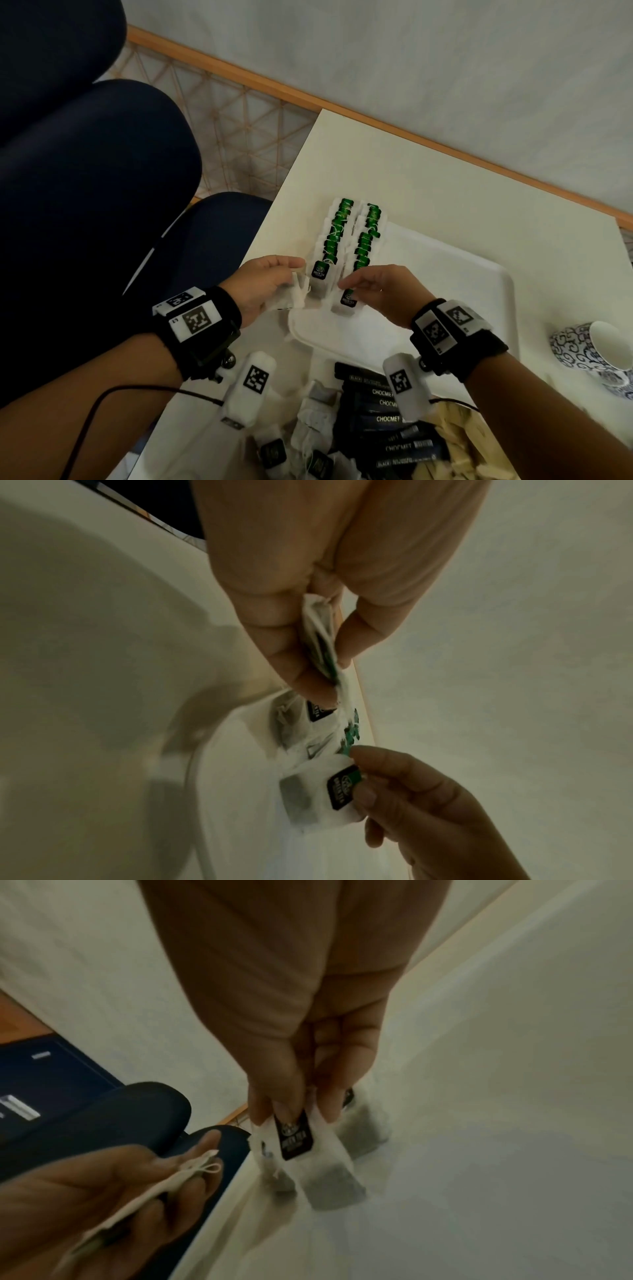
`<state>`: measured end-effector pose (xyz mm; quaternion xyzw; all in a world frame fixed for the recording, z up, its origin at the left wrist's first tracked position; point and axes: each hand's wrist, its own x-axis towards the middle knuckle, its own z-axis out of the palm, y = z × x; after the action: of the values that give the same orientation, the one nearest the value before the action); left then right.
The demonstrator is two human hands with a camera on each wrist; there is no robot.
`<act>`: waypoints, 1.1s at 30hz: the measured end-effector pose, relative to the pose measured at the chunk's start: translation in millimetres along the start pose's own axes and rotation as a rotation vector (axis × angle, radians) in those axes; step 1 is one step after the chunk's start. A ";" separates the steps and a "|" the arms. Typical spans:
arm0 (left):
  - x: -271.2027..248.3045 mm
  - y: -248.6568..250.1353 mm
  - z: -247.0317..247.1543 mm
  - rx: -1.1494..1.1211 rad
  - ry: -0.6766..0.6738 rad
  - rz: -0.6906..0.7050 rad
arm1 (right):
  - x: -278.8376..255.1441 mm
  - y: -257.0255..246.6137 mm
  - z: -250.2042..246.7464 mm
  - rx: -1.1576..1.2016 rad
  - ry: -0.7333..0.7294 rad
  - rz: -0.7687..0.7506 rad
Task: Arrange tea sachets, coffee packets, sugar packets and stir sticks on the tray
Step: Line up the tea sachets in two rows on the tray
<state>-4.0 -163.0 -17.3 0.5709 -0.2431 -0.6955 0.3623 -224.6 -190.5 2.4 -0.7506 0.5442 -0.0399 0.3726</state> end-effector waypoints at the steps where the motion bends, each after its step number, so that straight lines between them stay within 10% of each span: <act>1: -0.2 0.3 -0.3 0.000 -0.010 -0.011 | 1.2 1.0 -0.9 -0.040 0.008 0.005; 10: 1.9 -0.4 2.3 0.020 -0.032 -0.045 | 10.3 8.1 -5.7 -0.121 0.116 0.011; 20: 0.3 -1.4 19.7 -0.044 -0.104 -0.073 | 2.1 -18.4 14.9 -0.194 0.100 -0.521; 33: -3.8 -4.4 15.8 0.265 -0.112 0.078 | 5.9 -17.9 12.4 0.335 0.245 -0.004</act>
<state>-20.0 -158.4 -14.6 0.5642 -0.3747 -0.6734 0.2964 -202.4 -186.8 2.2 -0.6686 0.5698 -0.2215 0.4234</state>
